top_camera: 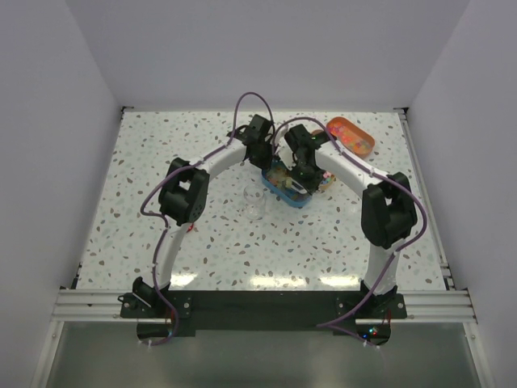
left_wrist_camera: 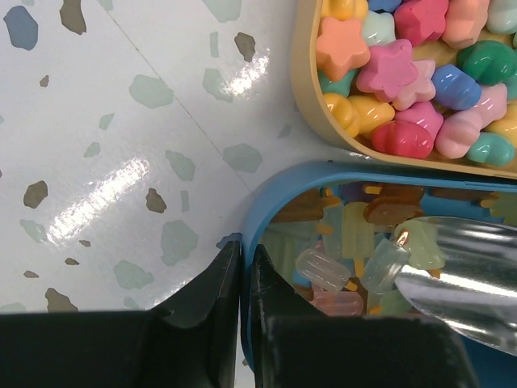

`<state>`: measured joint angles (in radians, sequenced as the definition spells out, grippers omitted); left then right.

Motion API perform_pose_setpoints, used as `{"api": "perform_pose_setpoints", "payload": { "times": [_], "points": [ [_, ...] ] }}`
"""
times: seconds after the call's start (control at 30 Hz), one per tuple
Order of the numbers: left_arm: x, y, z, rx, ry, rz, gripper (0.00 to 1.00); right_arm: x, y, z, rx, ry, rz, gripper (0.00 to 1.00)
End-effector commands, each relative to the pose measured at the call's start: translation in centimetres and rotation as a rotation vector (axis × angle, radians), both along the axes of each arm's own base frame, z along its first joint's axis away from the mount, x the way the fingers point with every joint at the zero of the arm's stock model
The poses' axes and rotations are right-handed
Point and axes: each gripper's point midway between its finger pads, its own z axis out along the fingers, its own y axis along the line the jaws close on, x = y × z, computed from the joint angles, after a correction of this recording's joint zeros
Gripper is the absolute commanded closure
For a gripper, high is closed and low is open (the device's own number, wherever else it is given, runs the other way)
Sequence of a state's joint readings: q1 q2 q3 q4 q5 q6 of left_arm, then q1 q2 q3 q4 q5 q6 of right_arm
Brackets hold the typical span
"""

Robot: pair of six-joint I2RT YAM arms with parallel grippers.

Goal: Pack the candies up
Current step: Scoop the fake candies from the storage box.

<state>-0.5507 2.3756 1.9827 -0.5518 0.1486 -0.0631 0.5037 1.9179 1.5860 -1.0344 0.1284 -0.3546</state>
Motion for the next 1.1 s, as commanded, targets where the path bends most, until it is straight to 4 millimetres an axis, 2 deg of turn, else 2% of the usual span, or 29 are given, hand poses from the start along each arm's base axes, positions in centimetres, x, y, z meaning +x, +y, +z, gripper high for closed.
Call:
{"api": "perform_pose_setpoints", "payload": {
  "times": [0.0,0.33,0.77,1.07],
  "points": [
    [0.9,-1.6,5.1,-0.13,-0.067,0.02,0.89,1.1,2.1,-0.9,0.079,-0.033,0.018,1.0],
    [0.6,-2.1,5.8,-0.167,-0.068,0.013,0.9,3.2,4.5,-1.1,0.113,-0.057,0.056,1.0],
    [-0.1,-2.9,6.7,-0.236,-0.056,-0.01,0.9,5.4,7.2,-3.0,0.191,-0.114,0.005,1.0],
    [-0.3,-2.9,8.3,-0.259,-0.085,-0.005,0.87,5.7,7.5,-4.3,0.272,-0.211,-0.052,1.0]
  ]
}}
